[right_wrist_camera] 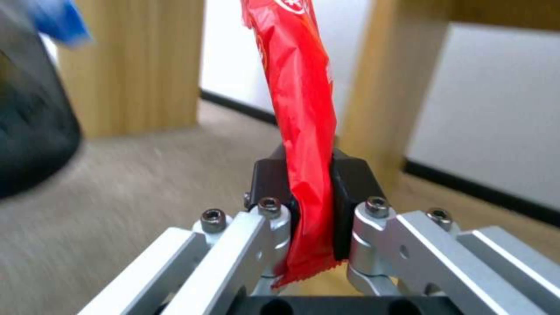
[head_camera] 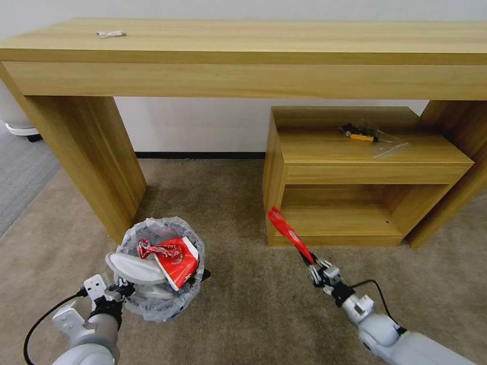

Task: Pick up the trash bin and place the garbage on the floor into it.

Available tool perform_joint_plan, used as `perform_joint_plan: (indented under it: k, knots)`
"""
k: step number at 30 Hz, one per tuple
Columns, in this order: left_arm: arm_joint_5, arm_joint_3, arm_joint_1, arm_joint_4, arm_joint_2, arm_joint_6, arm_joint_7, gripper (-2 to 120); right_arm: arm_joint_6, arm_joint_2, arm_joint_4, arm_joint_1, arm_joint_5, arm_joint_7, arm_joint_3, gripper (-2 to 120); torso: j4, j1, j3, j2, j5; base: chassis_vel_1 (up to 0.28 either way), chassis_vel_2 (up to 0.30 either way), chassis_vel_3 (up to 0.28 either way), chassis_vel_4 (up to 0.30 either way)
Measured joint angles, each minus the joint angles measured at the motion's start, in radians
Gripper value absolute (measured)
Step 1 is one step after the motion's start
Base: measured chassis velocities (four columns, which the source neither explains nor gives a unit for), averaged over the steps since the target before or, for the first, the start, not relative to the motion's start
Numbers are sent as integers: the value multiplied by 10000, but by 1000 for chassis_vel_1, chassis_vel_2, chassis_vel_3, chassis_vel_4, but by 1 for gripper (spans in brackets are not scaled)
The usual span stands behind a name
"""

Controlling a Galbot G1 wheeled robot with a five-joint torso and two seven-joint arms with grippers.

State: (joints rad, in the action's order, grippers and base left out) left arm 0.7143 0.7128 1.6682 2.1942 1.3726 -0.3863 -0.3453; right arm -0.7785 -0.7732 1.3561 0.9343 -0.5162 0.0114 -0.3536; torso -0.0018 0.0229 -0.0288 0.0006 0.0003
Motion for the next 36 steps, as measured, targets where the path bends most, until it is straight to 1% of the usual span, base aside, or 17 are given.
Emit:
perform_joint_plan:
  k: [5,6,9,10,12,13,14,17,18,21,23,26,31,33,34,35,36]
  knots:
    - [112,-250,-387,-316,-256,-109,-123,0,144,227,958,-624,-63,-241,-431,8,-3,0,0,0,-1,0,0,0,0]
    - [112,-250,-387,-316,-256,-109,-123,0,144,227,958,-624,-63,-241,-431,8,-3,0,0,0,-1,0,0,0,0]
    - [300,-509,-787,-627,-424,-223,-296,0,225,320,1468,-1606,-281,-389,-1062,8,1,0,-1,0,-1,0,0,0,0]
    - [300,-509,-787,-627,-424,-223,-296,0,225,320,1468,-1606,-281,-389,-1062,8,1,0,-1,0,-1,0,0,0,0]
    - [514,-689,-1094,-863,-659,-304,-450,0,218,326,1628,-2293,-447,-596,-1535,8,1,0,-1,0,-5,0,0,0,0]
    - [608,-751,-1215,-952,-775,-333,-513,0,235,322,1680,-2506,-490,-697,-1708,8,0,1,-1,0,0,0,0,0,0]
    - [608,-751,-1215,-952,-775,-333,-513,0,235,322,1680,-2506,-490,-697,-1708,8,0,1,-1,0,0,0,0,0,0]
    - [947,-991,-1639,-1240,-1221,-390,-685,0,318,177,1709,-3085,-676,-1009,-2192,8,0,0,0,0,0,0,0,0,0]
    - [947,-991,-1639,-1240,-1221,-390,-685,0,318,177,1709,-3085,-676,-1009,-2192,8,0,0,0,0,0,0,0,0,0]
    - [1250,-1353,-2097,-1569,-1601,-413,-825,0,406,2,1659,-3617,-865,-1216,-2854,8,-1,0,0,0,-1,0,0,0,0]
    - [1292,-1417,-2186,-1638,-1658,-414,-844,0,413,-29,1642,-3685,-883,-1231,-2948,8,-1,0,0,0,-1,0,0,0,0]
    - [1558,-1754,-2683,-1914,-1947,-422,-1008,0,498,-245,1497,-4133,-969,-1256,-3466,8,-1,0,0,0,-2,0,0,0,0]
    - [1738,-2057,-3112,-2113,-2086,-429,-1115,0,513,-462,1265,-4462,-955,-1257,-3936,8,-1,0,-1,0,-1,0,0,0,0]
    - [1766,-2237,-3288,-2210,-2123,-430,-1148,0,563,-594,1139,-4628,-941,-1171,-4258,8,-3,1,0,0,-2,0,0,0,0]
    - [1789,-2390,-3398,-2235,-2129,-438,-1177,0,588,-773,968,-4859,-904,-1090,-4582,8,-2,0,0,0,-1,0,0,0,0]
    - [1789,-2390,-3398,-2235,-2129,-438,-1177,0,588,-773,968,-4859,-904,-1090,-4582,8,-2,0,0,0,-1,0,0,0,0]
    - [1789,-2462,-3418,-2222,-2130,-448,-1191,0,609,-877,850,-5021,-867,-1026,-4790,8,-1,0,0,0,0,0,0,0,0]
